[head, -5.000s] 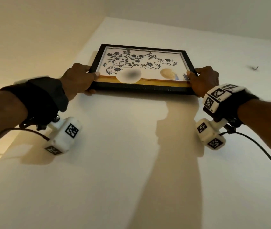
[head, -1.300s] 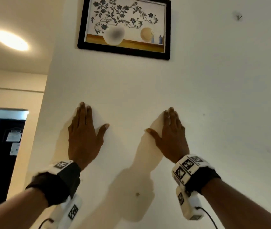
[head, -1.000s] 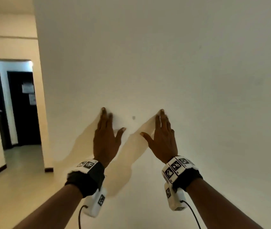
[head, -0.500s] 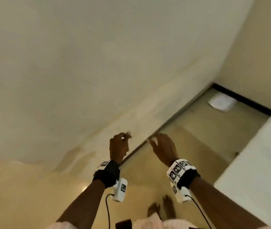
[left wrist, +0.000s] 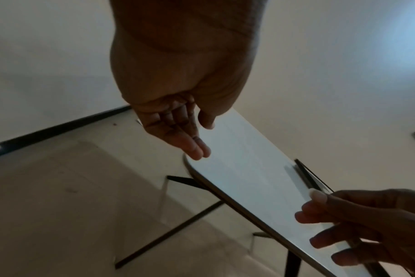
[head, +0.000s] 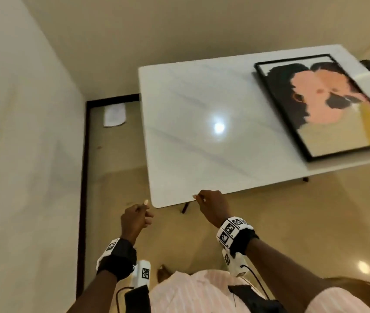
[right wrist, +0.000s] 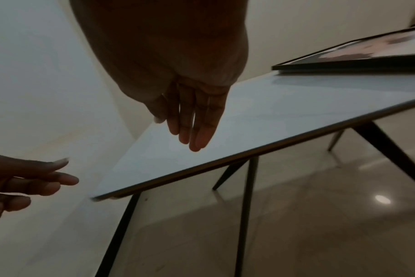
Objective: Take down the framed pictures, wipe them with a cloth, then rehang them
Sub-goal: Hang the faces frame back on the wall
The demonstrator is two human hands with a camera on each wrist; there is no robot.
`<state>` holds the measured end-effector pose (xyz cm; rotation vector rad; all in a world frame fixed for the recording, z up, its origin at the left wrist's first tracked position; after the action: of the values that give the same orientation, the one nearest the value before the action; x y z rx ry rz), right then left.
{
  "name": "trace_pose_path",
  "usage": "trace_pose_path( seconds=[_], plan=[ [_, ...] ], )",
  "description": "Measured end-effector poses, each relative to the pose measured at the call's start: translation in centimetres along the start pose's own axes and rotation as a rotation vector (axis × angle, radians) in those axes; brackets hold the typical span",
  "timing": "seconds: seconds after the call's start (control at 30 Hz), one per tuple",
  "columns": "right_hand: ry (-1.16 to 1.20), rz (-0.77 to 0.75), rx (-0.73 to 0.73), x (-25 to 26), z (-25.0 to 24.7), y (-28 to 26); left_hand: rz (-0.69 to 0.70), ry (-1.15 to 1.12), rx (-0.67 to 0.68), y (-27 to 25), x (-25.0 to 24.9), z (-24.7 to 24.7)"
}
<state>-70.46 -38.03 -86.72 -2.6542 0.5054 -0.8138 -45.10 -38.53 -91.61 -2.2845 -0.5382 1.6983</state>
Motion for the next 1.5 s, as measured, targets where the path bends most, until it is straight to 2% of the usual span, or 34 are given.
trace_pose_path(
  seconds=[0.17, 0.3, 0.47, 0.67, 0.83, 1.0, 1.17, 1.3, 1.5],
  plan=[
    [0.100, 0.113, -0.118, -9.2, -5.4, 1.8, 0.098, 0.044, 0.116, 0.9, -5.7, 11.3],
    [0.160, 0.166, -0.159, -16.7, -9.9, 3.8, 0.115, -0.015, 0.143, 1.0, -8.8, 19.9],
    [0.247, 0.225, -0.305, -26.2, -17.2, 5.7, 0.127, -0.057, 0.163, 1.8, -12.6, 30.5],
    [0.299, 0.349, -0.471, -36.1, -25.2, 8.3, 0.112, 0.002, 0.329, 2.6, -18.1, 41.7],
    [0.304, 0.425, -0.556, -42.4, -29.6, 11.2, 0.015, 0.036, 0.456, 4.6, -20.8, 49.5],
    [0.283, 0.440, -0.568, -47.1, -34.4, 15.3, -0.026, -0.017, 0.444, 7.5, -22.0, 54.7],
    [0.208, 0.463, -0.494, -50.6, -39.0, 20.6, -0.026, 0.020, 0.381, 9.3, -23.0, 58.2],
    [0.116, 0.433, -0.416, -51.8, -42.4, 24.1, -0.050, 0.026, 0.322, 10.0, -23.3, 59.9],
    [-0.072, 0.434, -0.353, -54.1, -47.0, 29.4, -0.058, 0.190, 0.172, 10.4, -23.1, 61.4]
  ],
)
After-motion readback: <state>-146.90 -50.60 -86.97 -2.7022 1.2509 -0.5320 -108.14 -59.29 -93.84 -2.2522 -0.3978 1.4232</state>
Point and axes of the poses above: each hand's wrist, its own y-axis towards the middle knuckle, its own z-axis out of the palm, x = y × z, the point moved 3 cm from there along y, towards the middle knuckle, and after that the axes turned 11 degrees about z, right-handed, at the moved point
